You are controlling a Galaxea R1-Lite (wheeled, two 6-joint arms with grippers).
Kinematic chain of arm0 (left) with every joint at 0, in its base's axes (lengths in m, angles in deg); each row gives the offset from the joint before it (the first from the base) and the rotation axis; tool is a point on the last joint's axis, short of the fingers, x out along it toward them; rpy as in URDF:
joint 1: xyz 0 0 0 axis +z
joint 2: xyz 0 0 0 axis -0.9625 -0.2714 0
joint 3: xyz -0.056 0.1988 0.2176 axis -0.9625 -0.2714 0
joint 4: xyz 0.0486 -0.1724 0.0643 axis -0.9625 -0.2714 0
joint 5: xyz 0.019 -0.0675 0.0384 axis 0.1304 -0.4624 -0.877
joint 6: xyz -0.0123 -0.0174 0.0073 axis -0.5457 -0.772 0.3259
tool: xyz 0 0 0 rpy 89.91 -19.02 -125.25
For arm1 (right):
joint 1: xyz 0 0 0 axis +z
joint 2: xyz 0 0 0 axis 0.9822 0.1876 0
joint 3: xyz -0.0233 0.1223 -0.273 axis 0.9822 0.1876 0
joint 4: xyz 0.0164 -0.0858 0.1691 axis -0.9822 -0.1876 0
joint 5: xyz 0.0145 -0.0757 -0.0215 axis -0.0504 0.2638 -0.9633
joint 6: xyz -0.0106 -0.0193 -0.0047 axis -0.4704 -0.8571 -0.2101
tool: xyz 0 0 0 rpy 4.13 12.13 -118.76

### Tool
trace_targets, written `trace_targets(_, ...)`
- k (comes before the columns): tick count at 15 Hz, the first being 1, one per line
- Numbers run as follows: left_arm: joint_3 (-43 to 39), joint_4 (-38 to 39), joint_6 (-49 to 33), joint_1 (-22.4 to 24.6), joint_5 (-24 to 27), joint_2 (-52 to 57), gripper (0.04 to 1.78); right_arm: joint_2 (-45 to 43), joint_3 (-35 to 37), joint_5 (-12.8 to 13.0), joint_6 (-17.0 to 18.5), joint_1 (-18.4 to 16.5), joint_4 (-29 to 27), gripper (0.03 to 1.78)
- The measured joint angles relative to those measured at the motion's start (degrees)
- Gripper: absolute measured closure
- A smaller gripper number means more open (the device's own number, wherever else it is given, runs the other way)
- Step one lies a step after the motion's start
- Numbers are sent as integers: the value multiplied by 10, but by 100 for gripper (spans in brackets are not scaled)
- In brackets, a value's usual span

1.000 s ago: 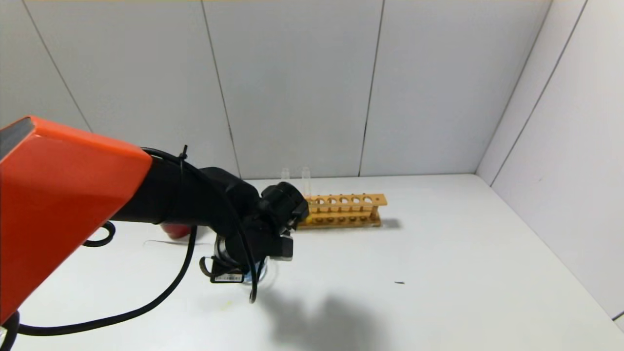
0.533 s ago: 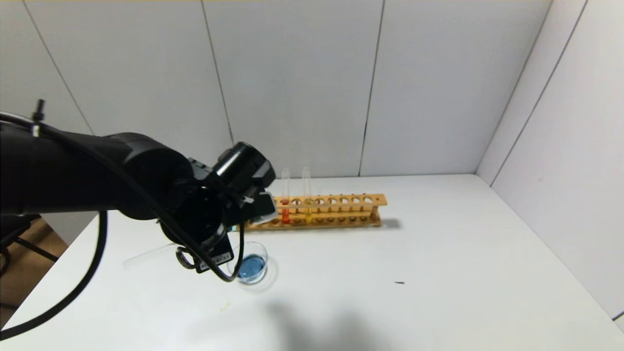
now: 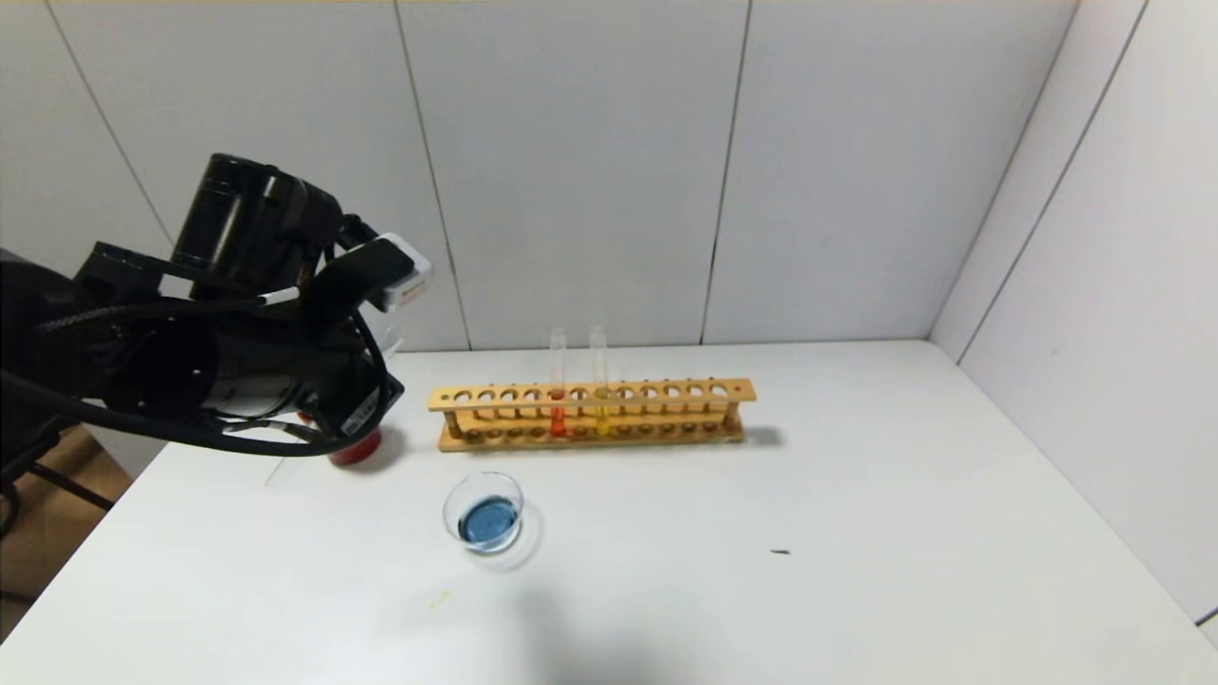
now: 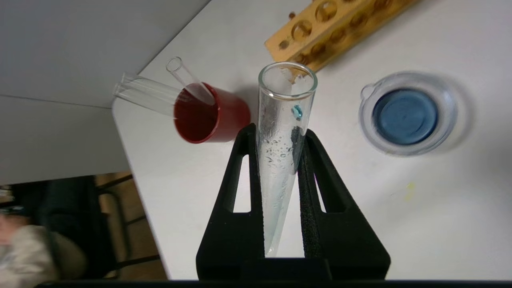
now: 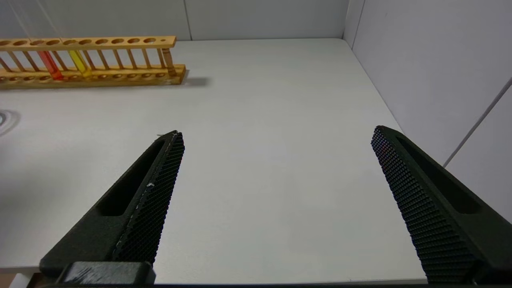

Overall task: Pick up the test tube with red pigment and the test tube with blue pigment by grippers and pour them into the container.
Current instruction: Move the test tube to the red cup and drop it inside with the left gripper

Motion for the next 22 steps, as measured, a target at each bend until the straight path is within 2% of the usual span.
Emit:
trace_targets(2,-27,53,-39,25,23,12,152,0,0,0,0,0,0,10)
trace_targets(6,-77,185,-42,97,78,27,152,0,0,0,0,0,0,10)
trace_targets(12,-82,231,-65,212,181,22,152,0,0,0,0,0,0,10)
trace_targets(18,-95,384,-88,236,196,-43,152,0,0,0,0,0,0,10)
trace_targets(22,-62,399,-124,238,192,-95,152,0,0,0,0,0,0,10)
